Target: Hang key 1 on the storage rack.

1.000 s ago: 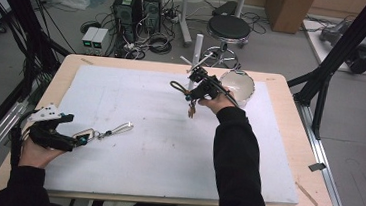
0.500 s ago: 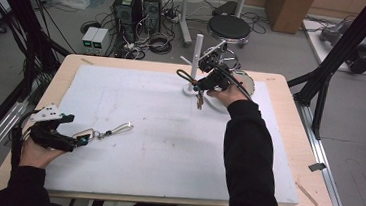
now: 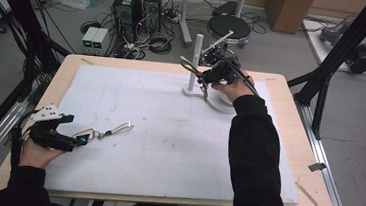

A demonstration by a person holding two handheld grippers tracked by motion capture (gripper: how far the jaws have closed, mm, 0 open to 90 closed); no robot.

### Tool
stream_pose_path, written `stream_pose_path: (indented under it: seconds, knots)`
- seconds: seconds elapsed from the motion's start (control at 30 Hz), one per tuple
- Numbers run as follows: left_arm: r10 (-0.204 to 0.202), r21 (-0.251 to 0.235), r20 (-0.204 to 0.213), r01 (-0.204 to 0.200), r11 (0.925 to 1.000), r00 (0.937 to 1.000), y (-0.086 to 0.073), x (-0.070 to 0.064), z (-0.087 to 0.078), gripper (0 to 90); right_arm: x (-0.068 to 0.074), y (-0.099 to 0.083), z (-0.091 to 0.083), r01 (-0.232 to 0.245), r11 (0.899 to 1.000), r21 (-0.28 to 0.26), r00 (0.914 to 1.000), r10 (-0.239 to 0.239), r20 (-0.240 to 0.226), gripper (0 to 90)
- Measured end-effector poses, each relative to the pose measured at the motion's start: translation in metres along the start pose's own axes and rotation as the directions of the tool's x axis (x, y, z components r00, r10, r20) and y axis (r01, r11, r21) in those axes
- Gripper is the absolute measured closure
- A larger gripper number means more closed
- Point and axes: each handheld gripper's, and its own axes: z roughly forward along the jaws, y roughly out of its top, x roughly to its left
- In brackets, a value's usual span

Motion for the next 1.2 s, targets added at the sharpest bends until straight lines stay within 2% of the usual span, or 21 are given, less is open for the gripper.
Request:
stream_pose_path:
  seconds: [0.13,0.27,0.57,0.63,0.87,1.2]
  knots:
    - [0.002,0.000,-0.001,-0.002,1.0000,1.0000,0.000,0.000,0.000,2.0,-0.001,0.002,-0.004,-0.005,1.000,-0.006,1.0000,0.005,0.008,71.7]
    - [-0.005,-0.007,-0.002,0.005,1.0000,1.0000,0.000,0.000,-0.001,2.0,-0.007,0.005,-0.008,-0.015,1.000,-0.009,0.9991,0.015,0.040,71.6]
    - [0.000,0.002,-0.002,0.000,1.0000,1.0000,0.000,0.000,0.000,2.1,-0.008,0.010,-0.018,-0.015,1.000,-0.025,0.9987,0.017,0.048,71.5]
    - [0.001,0.000,-0.003,-0.001,1.0000,1.0000,0.000,0.001,0.000,2.1,-0.010,0.010,-0.020,-0.025,0.999,-0.024,0.9973,0.026,0.068,71.4]
    - [-0.002,0.001,0.001,0.002,1.0000,1.0000,0.000,0.001,0.000,2.1,-0.015,0.007,-0.019,-0.062,0.998,0.002,0.9937,0.061,0.094,71.2]
    - [0.000,0.004,0.006,0.000,1.0000,1.0000,0.000,0.001,-0.001,2.1,-0.018,0.007,-0.012,-0.080,0.997,0.020,0.9909,0.077,0.110,71.1]
